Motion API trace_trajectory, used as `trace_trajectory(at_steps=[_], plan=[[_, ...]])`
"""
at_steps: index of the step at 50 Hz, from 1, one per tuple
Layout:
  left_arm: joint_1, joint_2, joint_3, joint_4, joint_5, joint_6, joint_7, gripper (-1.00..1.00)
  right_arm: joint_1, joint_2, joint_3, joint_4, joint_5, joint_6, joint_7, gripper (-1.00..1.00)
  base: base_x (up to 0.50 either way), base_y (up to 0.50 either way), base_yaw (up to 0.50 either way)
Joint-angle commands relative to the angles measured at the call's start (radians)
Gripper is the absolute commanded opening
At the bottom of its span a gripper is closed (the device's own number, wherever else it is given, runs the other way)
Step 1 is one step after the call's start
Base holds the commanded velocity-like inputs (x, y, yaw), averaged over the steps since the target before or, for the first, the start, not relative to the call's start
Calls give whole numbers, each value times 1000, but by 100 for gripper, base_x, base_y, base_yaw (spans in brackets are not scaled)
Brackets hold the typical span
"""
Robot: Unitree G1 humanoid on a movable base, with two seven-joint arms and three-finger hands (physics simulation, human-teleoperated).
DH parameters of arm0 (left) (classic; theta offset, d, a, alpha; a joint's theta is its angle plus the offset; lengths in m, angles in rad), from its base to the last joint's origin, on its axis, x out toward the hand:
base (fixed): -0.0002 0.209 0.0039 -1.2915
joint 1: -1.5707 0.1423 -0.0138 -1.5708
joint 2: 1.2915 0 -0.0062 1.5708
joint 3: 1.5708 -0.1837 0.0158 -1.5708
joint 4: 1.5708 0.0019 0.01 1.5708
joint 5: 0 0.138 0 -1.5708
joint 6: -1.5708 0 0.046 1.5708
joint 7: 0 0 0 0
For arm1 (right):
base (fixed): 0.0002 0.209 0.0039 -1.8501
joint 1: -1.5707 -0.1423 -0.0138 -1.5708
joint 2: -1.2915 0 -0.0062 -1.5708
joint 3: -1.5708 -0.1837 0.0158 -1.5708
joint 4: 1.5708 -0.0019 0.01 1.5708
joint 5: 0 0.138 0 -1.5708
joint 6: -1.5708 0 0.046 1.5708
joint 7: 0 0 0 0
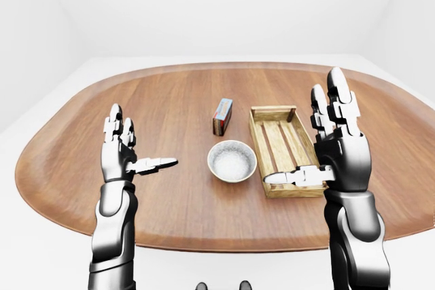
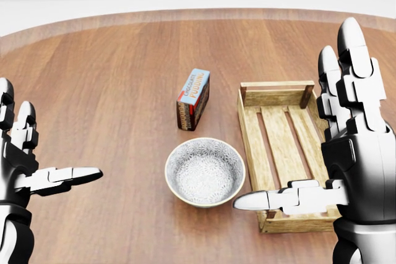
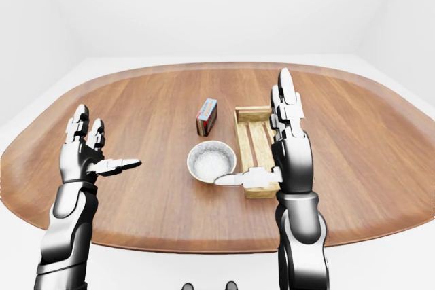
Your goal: Pick up the bowl on the left and put it in the tray.
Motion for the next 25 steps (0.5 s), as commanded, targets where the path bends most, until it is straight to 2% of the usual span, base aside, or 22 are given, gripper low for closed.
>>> trace_trajectory(at_steps=[1,16,25], plan=[[0,1,3,-5,-4,0,1,100,-6,-3,1,-5,-8,0,5,100,50,5,0],[6,1,6,-13,-4,0,-2,100,-8,-4,0,-8,-17,0,14,100,50,6,0],[13,0,8,-32,-5,0,-4,100,-27,-30,19,-36,-86,0,67,100,0,0,0]])
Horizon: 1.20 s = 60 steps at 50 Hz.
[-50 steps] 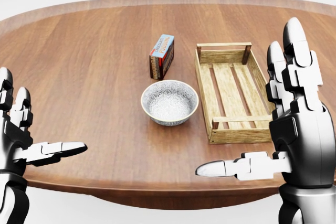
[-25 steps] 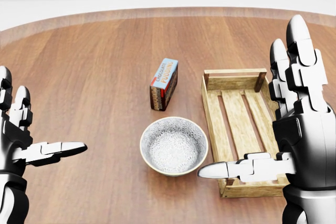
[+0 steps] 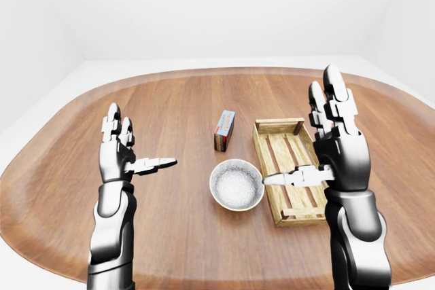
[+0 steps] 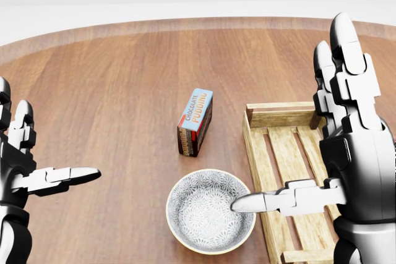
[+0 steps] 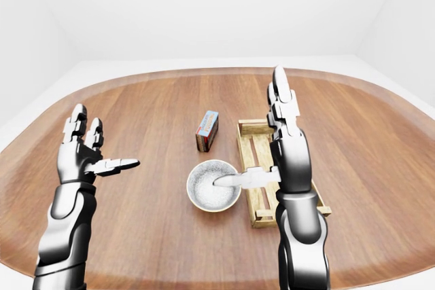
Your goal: Pick up the bowl on the left and put it in the tray.
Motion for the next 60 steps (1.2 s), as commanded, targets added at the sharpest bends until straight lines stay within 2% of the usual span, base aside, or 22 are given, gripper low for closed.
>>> trace_trajectory(at_steps=[1,6,12,14,26,39,54,55,60], plan=[[10,-2,2,-20,0,0,-2,100,-17,-24,18,-30,-72,0,50,100,0,0,0],[17,-7,-2,-23,5,0,-6,100,-2,-48,61,-64,-180,0,124,100,0,0,0],[21,-10,-4,-36,9,0,-7,100,37,-41,102,-67,-284,0,195,100,0,0,0],[24,-11,-5,-51,9,0,-6,100,88,-64,172,-65,-371,0,228,100,0,0,0],[25,-13,-4,-56,12,0,-7,100,167,-47,271,-56,-607,0,346,100,0,0,0],[25,-11,0,-56,11,0,-6,100,207,-41,339,-18,-765,0,404,100,0,0,0],[27,-9,5,-57,10,0,-8,100,239,-42,363,17,-846,0,446,100,0,0,0],[33,-13,0,-75,13,0,-5,100,275,-76,380,102,-877,0,461,100,0,0,0],[36,-16,-1,-66,15,0,-8,100,285,-66,372,126,-888,0,467,100,0,0,0]])
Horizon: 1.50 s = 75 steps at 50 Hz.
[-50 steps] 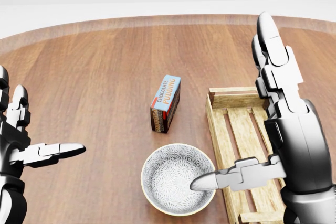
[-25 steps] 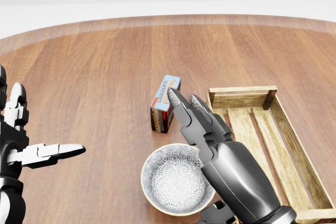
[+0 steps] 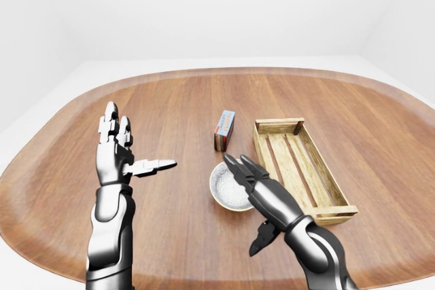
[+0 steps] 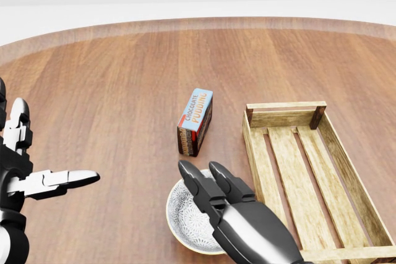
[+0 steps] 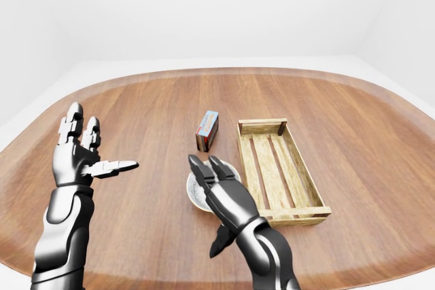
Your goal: Pick up the bowl on the left and put it in the tray.
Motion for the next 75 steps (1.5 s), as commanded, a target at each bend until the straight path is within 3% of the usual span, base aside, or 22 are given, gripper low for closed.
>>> trace_trajectory(at_steps=[1,24,48,75], plan=[[8,-5,-2,-3,3,0,-2,100,45,-12,16,86,-70,0,33,100,0,0,0],[8,-4,-1,3,3,0,-1,100,28,4,-20,176,-77,0,42,100,0,0,0],[6,-7,-9,8,8,0,1,100,-30,12,-140,377,28,0,5,100,0,0,0],[16,-12,-10,-3,8,0,2,100,-118,18,-143,445,-62,0,105,100,0,0,0]])
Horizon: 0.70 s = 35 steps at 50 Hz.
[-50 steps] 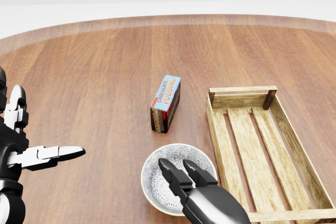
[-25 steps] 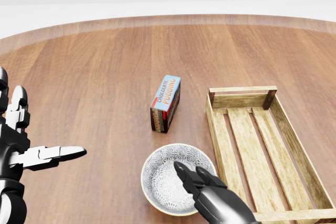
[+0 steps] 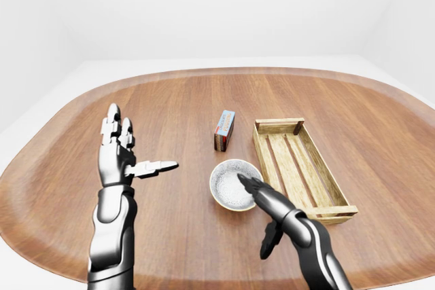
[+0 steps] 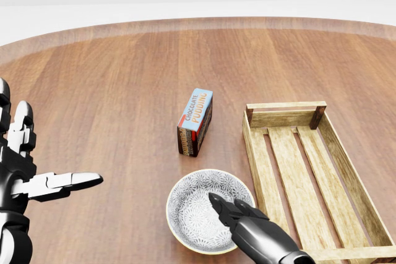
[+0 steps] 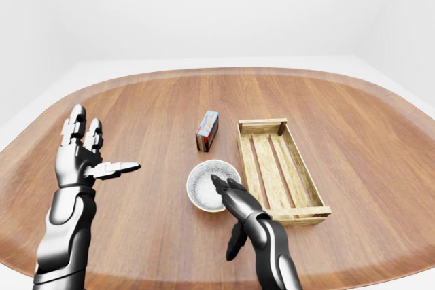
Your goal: Pick up the bowl on the left and put it in the tray.
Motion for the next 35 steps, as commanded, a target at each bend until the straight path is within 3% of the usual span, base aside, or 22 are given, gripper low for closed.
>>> trace_trajectory(at_steps=[1,35], plan=[[6,-2,1,-3,1,0,0,100,-37,6,1,27,-43,0,42,100,0,0,0],[3,0,1,36,1,0,-3,100,-137,17,-7,177,-129,0,71,100,0,0,0]])
